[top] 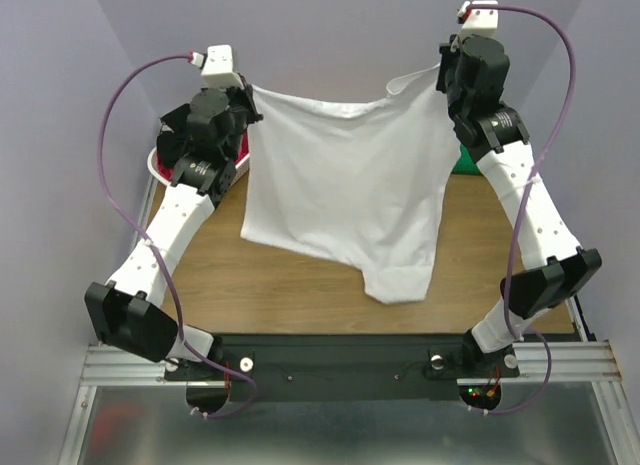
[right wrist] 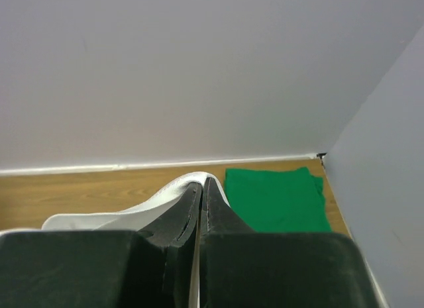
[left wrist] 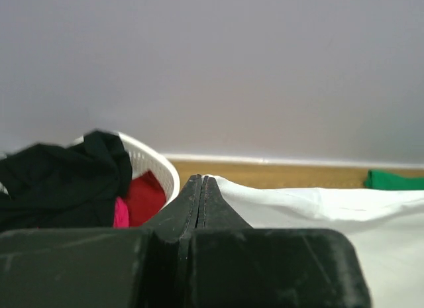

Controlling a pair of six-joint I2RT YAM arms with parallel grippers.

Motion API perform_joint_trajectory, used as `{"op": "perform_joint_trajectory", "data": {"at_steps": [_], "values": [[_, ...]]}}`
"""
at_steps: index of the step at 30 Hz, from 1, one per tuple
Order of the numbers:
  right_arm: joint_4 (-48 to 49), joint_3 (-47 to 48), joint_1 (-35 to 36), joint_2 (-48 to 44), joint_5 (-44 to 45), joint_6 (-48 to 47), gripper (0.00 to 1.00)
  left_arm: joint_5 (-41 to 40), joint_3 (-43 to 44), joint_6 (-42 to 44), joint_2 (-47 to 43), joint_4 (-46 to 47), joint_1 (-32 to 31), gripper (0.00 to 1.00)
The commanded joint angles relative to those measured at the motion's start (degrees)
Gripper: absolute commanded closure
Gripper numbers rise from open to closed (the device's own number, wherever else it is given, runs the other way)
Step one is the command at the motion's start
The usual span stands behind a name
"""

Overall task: Fold and stack the t-shirts
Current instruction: Flatten the tshirt out

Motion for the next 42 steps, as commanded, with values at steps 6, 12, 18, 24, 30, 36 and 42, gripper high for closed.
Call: {"op": "perform_joint_trajectory", "data": {"at_steps": [6, 12, 18, 24, 30, 36, 42], "values": [[5.3, 10.6, -1.2, -3.6, -5.4, -2.9, 1.0, 5.8, 8.6, 3.4, -4.2, 10.2, 0.9, 1.0], [5.3, 0.8, -1.2, -14.4, -8.9, -2.4, 1.0, 5.9, 0.9, 1.3, -14.1, 10.1, 0.9, 1.0], [5.2, -8.8, -1.2, -29.2, -11.7, 0.6, 1.0, 11.6, -5.1, -1.7, -27.8, 6.6, 0.8, 1.0], [2.2, -5.6, -1.2, -37.1, -14.2, 2.1, 1.0, 18.8, -3.9, -3.0, -36.8, 0.0, 0.8, 1.0], [-1.8, 2.5, -1.2, -38.8, -13.8, 1.9, 1.0, 23.4, -0.7, -5.2, -40.1, -5.4, 0.8, 1.0], [-2.8, 4.7, -1.2, -37.3, -13.6, 2.4, 1.0, 23.2, -1.3, -6.0, -41.2, -6.2, 0.8, 1.0], [-2.1, -1.8, -1.2, -32.3, -9.8, 1.5, 1.0, 20.9, -7.0, -5.9, -35.2, -5.4, 0.8, 1.0]]}}
